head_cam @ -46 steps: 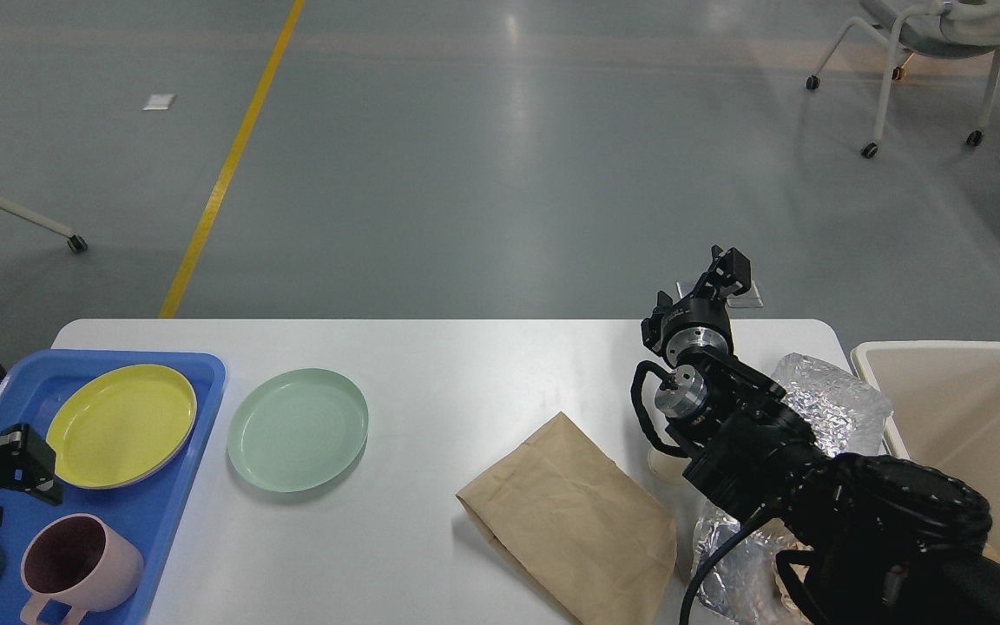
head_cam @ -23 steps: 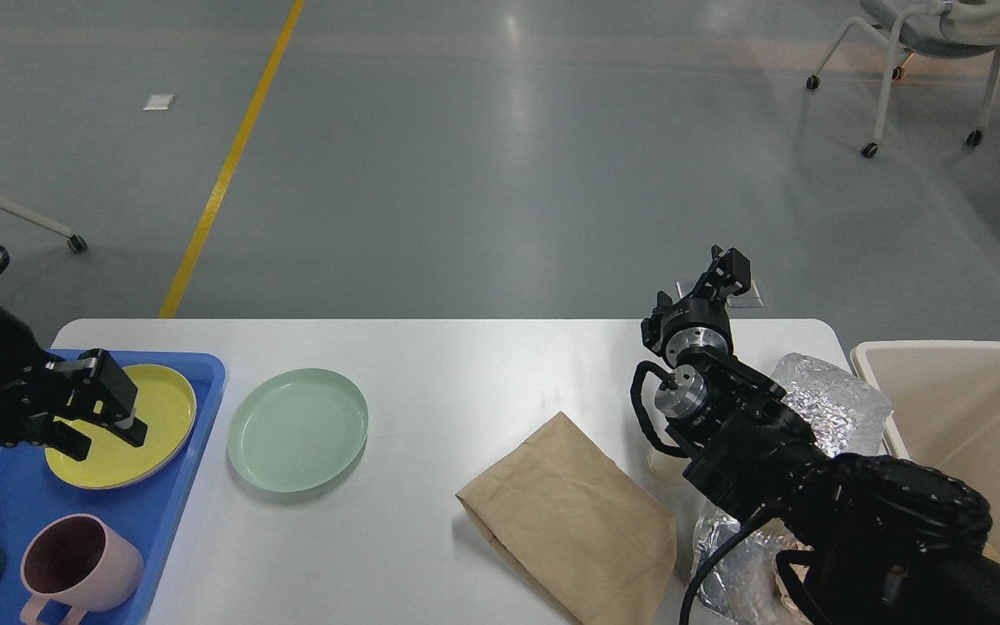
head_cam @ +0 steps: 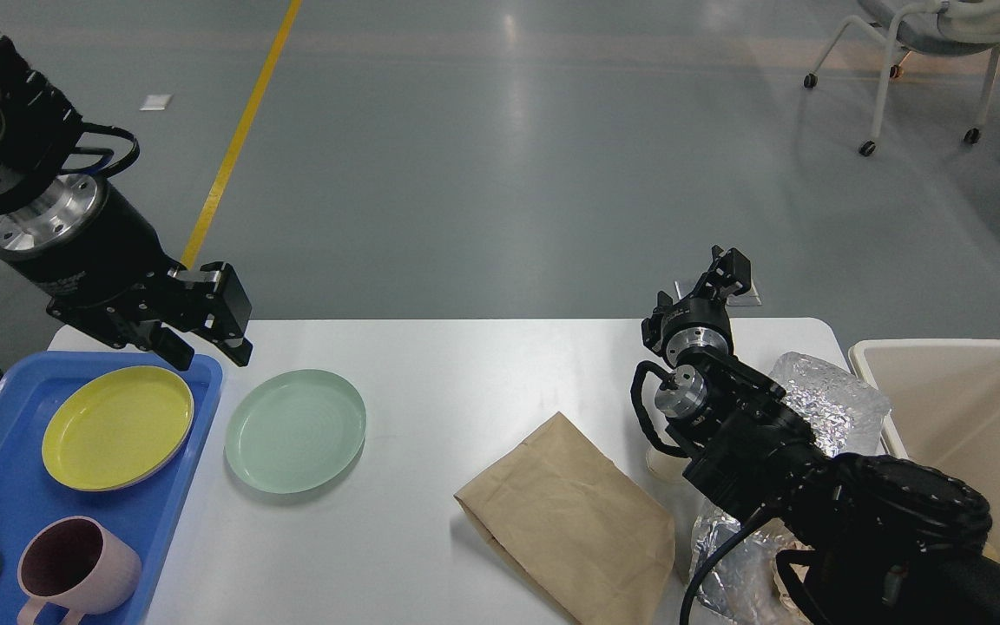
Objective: Tidy desktop
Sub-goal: 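Raise the left gripper and move it toward the pale green plate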
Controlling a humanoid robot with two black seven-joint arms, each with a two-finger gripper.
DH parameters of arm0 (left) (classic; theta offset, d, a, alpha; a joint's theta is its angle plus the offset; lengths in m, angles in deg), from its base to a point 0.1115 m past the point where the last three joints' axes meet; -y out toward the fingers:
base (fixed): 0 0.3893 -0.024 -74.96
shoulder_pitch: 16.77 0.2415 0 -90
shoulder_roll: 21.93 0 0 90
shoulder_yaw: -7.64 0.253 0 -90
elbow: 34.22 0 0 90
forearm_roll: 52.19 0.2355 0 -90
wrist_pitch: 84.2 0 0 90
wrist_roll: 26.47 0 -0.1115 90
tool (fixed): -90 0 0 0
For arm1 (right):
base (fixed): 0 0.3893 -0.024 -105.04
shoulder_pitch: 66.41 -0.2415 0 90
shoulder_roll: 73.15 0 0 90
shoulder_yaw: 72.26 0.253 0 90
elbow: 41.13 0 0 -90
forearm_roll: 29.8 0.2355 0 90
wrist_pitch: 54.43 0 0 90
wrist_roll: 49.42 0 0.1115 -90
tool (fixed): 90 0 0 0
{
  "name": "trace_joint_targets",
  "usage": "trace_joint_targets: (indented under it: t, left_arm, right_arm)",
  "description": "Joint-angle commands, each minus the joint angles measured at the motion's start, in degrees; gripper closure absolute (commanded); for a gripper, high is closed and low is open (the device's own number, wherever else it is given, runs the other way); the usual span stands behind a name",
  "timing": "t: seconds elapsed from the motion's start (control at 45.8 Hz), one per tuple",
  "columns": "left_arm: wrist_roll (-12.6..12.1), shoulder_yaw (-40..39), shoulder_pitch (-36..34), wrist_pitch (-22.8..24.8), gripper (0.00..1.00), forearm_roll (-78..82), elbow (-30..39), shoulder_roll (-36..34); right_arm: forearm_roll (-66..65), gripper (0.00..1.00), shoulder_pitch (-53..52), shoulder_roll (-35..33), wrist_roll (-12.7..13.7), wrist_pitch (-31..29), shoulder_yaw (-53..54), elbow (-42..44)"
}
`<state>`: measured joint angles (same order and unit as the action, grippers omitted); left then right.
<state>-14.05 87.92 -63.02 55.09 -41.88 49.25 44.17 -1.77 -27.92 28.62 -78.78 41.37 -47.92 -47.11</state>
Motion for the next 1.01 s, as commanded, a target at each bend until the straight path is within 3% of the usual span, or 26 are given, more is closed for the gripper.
trace_joint_targets:
  t: [0.0,0.175,0.262,0.459,0.677,0.983]
  left_arm:
    - [-0.3,-0.6,-5.0,0.1,0.45,-0.6,0.6,2.9]
    - [-0.4,-2.2,-8.1,0.0,0.46,-0.6,0.9,4.8]
    - [-1.7,-3.1,-8.2,0.0,0.46,-0.6,0.9,4.8]
    - [-10.4,-7.9,-8.0,0.0,0.46,-0.6,0.9,3.0]
    - [-17.4,-11.4,-7.1,0.3,0.46,-0.6,1.3,-0.5]
    - [-18.0,-10.5,-8.4,-0.2,0.46,-0.2,6.4,0.4]
  right_arm:
    - [0.0,0.0,0.0,0.0,0.0,0.0,0.0,0.0]
    - [0.0,0.0,0.0,0.0,0.0,0.0,0.0,0.0]
    - [0.0,0.0,0.0,0.0,0.0,0.0,0.0,0.0]
    - [0.0,0.0,0.0,0.0,0.0,0.0,0.0,0.0]
    - [0.0,0.0,0.0,0.0,0.0,0.0,0.0,0.0]
    - [0.0,0.0,0.0,0.0,0.0,0.0,0.0,0.0]
